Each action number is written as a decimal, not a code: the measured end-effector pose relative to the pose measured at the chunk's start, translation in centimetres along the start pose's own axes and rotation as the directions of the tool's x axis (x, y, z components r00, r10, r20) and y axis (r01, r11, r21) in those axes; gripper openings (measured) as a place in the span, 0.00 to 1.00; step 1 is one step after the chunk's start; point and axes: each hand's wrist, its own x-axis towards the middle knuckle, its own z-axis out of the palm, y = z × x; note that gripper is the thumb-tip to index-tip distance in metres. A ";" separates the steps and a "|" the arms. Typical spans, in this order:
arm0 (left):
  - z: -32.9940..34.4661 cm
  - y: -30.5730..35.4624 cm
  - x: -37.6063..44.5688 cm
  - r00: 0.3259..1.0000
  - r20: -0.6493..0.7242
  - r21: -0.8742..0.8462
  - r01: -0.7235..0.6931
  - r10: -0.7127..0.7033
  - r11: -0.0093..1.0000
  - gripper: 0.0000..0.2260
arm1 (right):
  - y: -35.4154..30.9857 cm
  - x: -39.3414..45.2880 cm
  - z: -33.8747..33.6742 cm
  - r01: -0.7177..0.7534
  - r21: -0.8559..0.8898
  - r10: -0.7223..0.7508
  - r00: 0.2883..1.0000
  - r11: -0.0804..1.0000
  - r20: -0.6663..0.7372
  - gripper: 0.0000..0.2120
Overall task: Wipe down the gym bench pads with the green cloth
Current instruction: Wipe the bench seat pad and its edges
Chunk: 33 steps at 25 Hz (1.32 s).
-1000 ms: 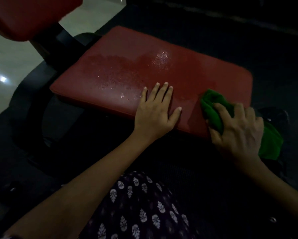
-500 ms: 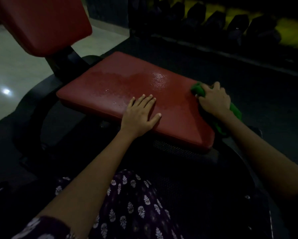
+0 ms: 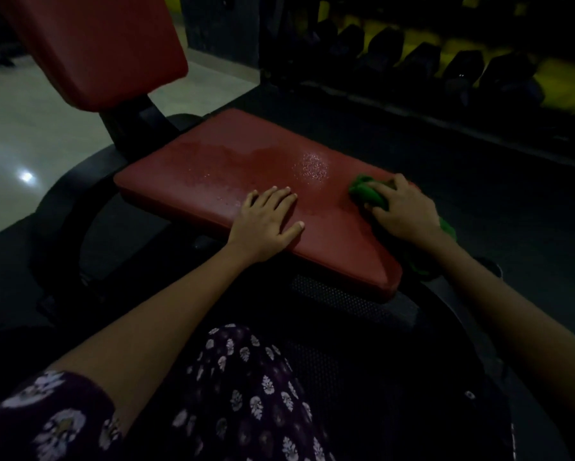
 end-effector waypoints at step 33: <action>-0.5 -6.9 1.8 0.984 -0.025 -0.144 0.171 -0.176 0.975 0.28 | -8.6 -0.3 -1.2 0.627 0.088 -0.633 0.768 0.774 0.094 0.26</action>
